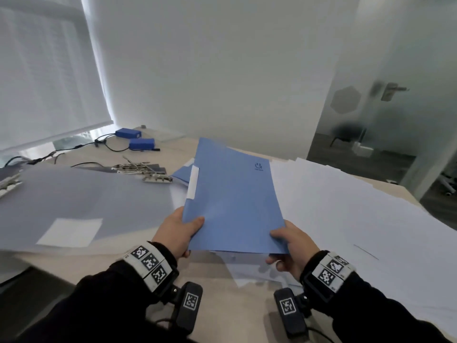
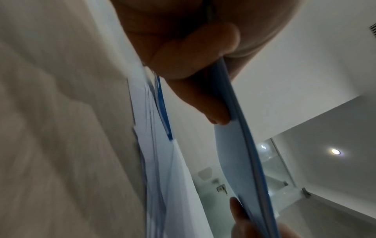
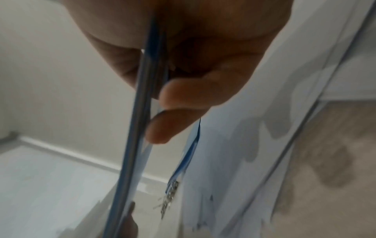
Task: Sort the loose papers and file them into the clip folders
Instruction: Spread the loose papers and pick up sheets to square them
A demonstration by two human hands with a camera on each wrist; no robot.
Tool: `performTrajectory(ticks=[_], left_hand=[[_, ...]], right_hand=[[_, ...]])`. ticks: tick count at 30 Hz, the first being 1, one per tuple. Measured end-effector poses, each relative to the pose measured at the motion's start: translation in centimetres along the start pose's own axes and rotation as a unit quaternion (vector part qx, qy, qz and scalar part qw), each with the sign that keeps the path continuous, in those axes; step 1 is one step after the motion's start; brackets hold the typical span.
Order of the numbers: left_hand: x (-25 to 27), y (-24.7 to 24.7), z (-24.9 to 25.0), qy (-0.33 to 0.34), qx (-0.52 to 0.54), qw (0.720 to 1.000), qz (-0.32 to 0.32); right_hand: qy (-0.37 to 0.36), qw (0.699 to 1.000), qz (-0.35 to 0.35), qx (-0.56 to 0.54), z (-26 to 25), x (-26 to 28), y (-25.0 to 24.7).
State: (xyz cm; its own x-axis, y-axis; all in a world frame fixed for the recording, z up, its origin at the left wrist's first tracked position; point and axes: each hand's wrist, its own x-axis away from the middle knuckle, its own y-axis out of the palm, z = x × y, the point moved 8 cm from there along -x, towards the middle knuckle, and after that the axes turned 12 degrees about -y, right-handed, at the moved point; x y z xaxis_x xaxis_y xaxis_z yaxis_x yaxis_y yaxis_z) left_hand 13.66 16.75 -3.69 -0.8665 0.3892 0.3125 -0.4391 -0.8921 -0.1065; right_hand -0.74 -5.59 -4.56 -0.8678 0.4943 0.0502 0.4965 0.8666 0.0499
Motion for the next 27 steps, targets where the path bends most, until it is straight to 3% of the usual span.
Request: performTrajectory(ticks=[3,9,13,18,27], left_hand=[[-1.2,-2.1,1.0,-0.005,-0.003,1.000,0.017],[-3.2,-5.5,-0.4,-0.103,0.157,0.982,0.020],[-4.8,-7.0,-1.6,-0.126,0.216,0.968,0.032],[-7.9,-8.4,1.1,-0.107,0.223,0.968,0.047],[-16.8,-6.9,2.6,-0.162,0.186,0.966,0.075]], right_hand=[[-0.005,1.000,0.002,-0.020,-0.2,-1.9,2.3],[-0.015,0.989,0.081,-0.123,-1.2,-7.5,5.4],[-0.001,0.979,0.143,-0.148,-1.0,-12.4,6.8],[0.052,0.977,0.163,-0.129,0.1,-18.1,8.0],[0.060,0.985,0.147,-0.069,1.8,-22.7,9.3]])
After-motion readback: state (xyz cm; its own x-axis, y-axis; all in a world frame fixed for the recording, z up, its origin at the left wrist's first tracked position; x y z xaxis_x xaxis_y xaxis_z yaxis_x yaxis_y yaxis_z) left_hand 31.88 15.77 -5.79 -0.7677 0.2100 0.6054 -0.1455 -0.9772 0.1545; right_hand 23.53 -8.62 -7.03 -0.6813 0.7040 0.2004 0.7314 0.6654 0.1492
